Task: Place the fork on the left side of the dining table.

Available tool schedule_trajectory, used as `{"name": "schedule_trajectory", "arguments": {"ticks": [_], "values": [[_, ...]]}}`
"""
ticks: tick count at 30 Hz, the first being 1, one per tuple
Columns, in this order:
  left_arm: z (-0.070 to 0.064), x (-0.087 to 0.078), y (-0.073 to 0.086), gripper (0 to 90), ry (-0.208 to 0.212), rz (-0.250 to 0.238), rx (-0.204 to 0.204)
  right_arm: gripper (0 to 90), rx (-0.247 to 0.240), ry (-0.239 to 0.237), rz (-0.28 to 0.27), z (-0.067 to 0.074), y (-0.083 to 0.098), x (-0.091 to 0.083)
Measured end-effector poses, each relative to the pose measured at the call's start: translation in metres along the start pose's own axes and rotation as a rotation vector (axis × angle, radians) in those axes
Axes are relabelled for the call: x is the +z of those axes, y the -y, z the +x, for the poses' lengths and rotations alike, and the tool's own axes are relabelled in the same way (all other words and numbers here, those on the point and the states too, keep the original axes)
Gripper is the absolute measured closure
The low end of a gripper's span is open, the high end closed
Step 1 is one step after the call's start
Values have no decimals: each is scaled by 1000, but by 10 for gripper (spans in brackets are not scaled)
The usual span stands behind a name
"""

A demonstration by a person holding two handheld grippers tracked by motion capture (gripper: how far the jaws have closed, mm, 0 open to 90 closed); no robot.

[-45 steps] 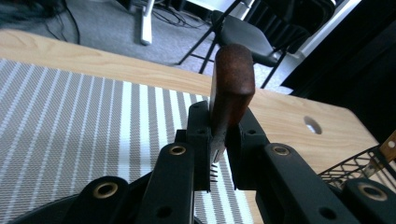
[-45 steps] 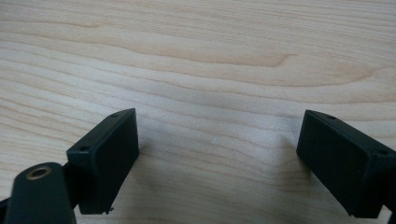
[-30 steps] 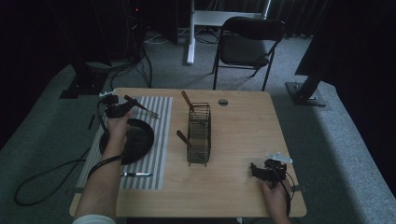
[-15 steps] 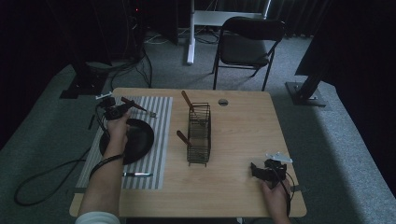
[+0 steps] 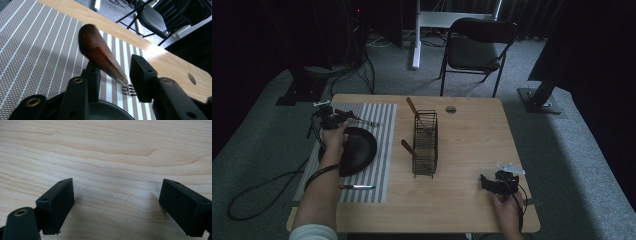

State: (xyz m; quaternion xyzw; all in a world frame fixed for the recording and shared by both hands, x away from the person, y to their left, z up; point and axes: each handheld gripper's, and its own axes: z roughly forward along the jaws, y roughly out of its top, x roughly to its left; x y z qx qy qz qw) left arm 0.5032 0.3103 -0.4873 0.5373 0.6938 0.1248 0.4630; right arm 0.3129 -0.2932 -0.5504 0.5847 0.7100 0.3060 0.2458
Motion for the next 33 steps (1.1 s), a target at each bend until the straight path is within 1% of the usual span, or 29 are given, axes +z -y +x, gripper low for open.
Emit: {"name": "schedule_trajectory", "arguments": {"ticks": [1, 3, 4, 5, 7, 9, 11, 13, 15, 16, 17, 18, 20, 21, 24, 25, 27, 29, 30, 33], "values": [[1, 0, 1, 599, 0, -4, 0, 125, 0, 0, 0, 0, 0, 0], [3, 2, 1, 583, 4, 6, -5, 125, 0, 0, 0, 0, 0, 0], [4, 3, 1, 537, 13, 17, -17, 125, 0, 0, 0, 0, 0, 0], [5, 4, 1, 502, 19, 30, -18, 125, 0, 0, 0, 0, 0, 0], [6, 6, 2, 466, 7, 43, -23, 125, 0, 0, 0, 0, 0, 0], [7, 7, 2, 424, -26, 49, -23, 125, 0, 0, 0, 0, 0, 0], [6, 9, 2, 396, -57, 45, -28, 125, 0, 0, 0, 0, 0, 0], [4, 13, 2, 368, -104, 58, 6, 125, 0, 0, 0, 0, 0, 0], [2, 15, 3, 367, -119, 71, 50, 125, 0, 0, 0, 0, 0, 0], [2, 14, 3, 367, -137, 66, 70, 125, 0, 0, 0, 0, 0, 0], [1, 15, 3, 367, -155, 61, 79, 125, 0, 0, 0, 0, 0, 0], [2, 15, 3, 367, -165, 66, 77, 125, 0, 0, 0, 0, 0, 0], [5, 16, 3, 367, -183, 81, 58, 125, 0, 0, 0, 0, 0, 0], [6, 16, 3, 367, -189, 84, 59, 125, 0, 0, 0, 0, 0, 0], [7, 16, 4, 367, -200, 77, 77, 125, 0, 0, 0, 0, 0, 0], [8, 16, 4, 367, -201, 78, 78, 125, 0, 0, 0, 0, 0, 0], [10, 15, 4, 367, -215, 67, 80, 125, 0, 0, 0, 0, 0, 0], [11, 13, 2, 367, -206, 51, 78, 125, 0, 0, 0, 0, 0, 0], [10, 13, 2, 367, -202, 51, 77, 125, 0, 0, 0, 0, 0, 0], [9, 13, 3, 367, -191, 64, 96, 125, 0, 0, 0, 0, 0, 0]]}}
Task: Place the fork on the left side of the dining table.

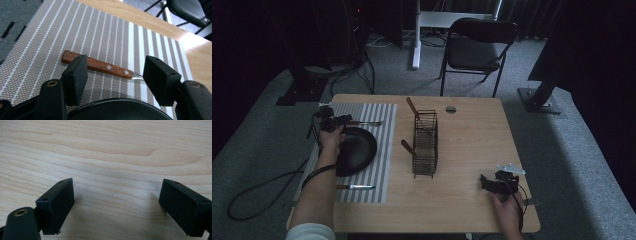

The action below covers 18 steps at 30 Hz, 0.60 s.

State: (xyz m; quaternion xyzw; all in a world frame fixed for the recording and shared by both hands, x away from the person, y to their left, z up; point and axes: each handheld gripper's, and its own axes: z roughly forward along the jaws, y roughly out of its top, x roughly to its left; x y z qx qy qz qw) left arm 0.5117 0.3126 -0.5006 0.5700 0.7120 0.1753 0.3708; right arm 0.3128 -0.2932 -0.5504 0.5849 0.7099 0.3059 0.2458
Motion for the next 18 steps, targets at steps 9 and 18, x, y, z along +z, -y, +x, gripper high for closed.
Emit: {"name": "schedule_trajectory", "arguments": {"ticks": [9, 18], "values": [[-9, -8, 9, 367, -10, 7, 78, 125, 1, 0, 0, 0, 0, 0], [-11, -25, 24, 367, -3, -12, 115, 125, 2, 1, 0, 0, 0, 0]]}}
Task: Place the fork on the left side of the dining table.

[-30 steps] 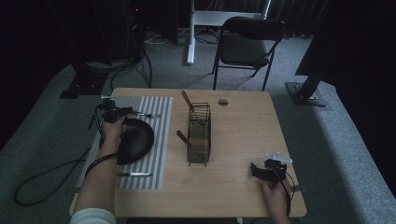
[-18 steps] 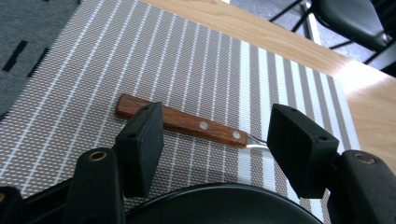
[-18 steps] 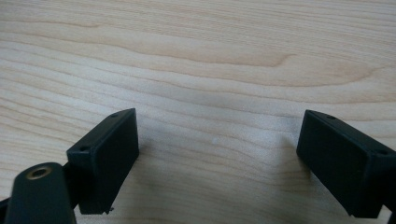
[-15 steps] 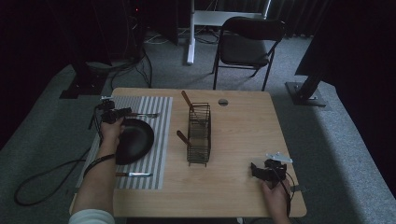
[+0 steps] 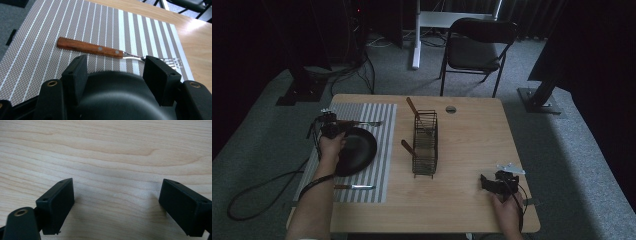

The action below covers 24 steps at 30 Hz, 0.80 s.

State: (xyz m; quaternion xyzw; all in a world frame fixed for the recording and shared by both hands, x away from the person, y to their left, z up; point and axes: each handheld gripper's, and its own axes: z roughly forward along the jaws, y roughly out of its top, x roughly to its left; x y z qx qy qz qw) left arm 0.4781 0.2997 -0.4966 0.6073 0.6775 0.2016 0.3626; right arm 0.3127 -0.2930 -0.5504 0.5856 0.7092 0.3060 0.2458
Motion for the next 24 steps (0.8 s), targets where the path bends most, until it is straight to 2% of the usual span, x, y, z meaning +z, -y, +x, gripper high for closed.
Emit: {"name": "schedule_trajectory", "arguments": {"ticks": [7, 11, 15, 19, 24], "values": [[5, -15, 11, 367, -11, -27, 27, 125, 0, 1, 0, 0, 0, 0], [6, -23, 13, 367, -5, -50, 60, 126, 0, 1, 0, 0, 0, 0], [8, -30, 18, 367, 1, -55, 84, 125, 1, 1, 0, 0, 0, 0], [9, -36, 24, 367, 0, -66, 86, 126, 0, 1, 0, 0, 0, 0], [10, -44, 31, 367, 9, -60, 108, 125, 1, 1, 0, 0, 0, 0]]}}
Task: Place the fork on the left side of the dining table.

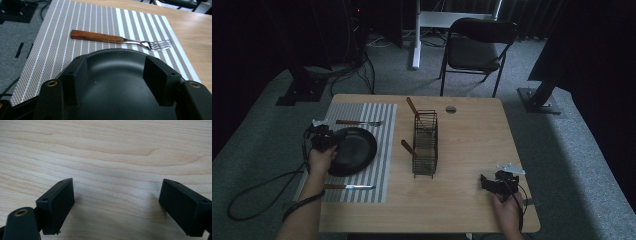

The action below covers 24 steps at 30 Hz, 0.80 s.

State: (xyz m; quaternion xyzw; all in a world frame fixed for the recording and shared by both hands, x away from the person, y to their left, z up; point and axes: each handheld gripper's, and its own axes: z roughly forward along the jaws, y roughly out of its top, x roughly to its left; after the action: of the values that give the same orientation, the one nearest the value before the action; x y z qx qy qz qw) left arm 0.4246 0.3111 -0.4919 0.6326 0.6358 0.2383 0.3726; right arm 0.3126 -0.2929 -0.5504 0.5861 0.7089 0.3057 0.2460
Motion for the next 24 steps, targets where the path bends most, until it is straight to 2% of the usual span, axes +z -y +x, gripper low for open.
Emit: {"name": "schedule_trajectory", "arguments": {"ticks": [1, 5, 6, 9, 12, 14, 15, 17, 19, 21, 23, 24], "values": [[-1, -2, 1, 367, -6, -5, 10, 125, 0, 0, 0, 0, 0, 0], [-3, -10, 5, 350, -5, -23, 10, 126, -1, 0, 0, 0, 0, 0], [-4, -12, 6, 267, -17, -28, 14, 125, 0, 0, 0, 0, 0, 0], [-3, -16, 10, 255, -21, -43, -18, 126, -1, 0, 0, 0, 0, 0], [-2, -20, 12, 255, -42, -22, -58, 126, 0, 0, 0, 0, 0, 0], [-1, -24, 14, 254, -52, -5, -61, 126, -1, 0, 0, 0, 0, 0], [0, -26, 15, 253, -44, 1, -61, 125, 0, 0, 0, 0, 0, 0], [1, -31, 17, 174, -9, 21, -51, 125, 0, 0, 0, 0, 0, 0], [0, -34, 19, 175, -16, 37, -39, 126, 1, 0, 0, 0, 0, 0], [-3, -36, 22, 174, -56, 56, -31, 125, 0, 0, 0, 0, 0, 0], [-3, -39, 26, 174, -42, 54, -40, 126, 0, 0, 0, 0, 0, 0], [-4, -40, 28, 174, -53, 59, -38, 125, 0, 0, 0, 0, 0, 0]]}}
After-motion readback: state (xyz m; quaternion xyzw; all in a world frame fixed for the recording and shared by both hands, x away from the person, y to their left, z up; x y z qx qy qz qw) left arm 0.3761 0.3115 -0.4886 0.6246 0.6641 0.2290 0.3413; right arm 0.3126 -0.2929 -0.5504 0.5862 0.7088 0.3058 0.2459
